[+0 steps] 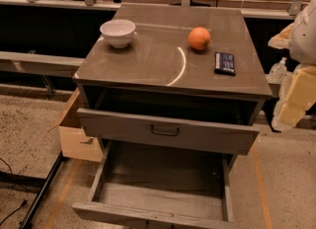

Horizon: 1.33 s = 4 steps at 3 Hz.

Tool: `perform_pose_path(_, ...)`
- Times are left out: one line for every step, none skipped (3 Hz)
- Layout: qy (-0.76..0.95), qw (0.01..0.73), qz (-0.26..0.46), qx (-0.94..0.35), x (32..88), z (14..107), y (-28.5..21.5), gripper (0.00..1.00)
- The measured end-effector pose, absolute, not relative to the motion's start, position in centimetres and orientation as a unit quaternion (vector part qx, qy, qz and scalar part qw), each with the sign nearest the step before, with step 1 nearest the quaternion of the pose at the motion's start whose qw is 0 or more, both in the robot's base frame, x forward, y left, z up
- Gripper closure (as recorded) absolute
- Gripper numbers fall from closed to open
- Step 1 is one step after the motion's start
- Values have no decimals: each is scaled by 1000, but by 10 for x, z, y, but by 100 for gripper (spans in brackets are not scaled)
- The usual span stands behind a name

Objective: Close middle drawer

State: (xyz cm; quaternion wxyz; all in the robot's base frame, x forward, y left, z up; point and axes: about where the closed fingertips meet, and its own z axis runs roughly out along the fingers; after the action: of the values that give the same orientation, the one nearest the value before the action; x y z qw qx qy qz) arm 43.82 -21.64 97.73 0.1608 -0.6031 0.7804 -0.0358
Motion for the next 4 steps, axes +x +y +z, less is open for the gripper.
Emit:
perform_pose_path(780,163,-40,-603,438,978,-216,0)
perform_pose_path(777,175,-45,-603,434,966,-216,0)
perform_pose_path(763,202,-49,-613,414,926,-214,0)
perform_pose_path(742,216,-68,-630,394,884,-210,0)
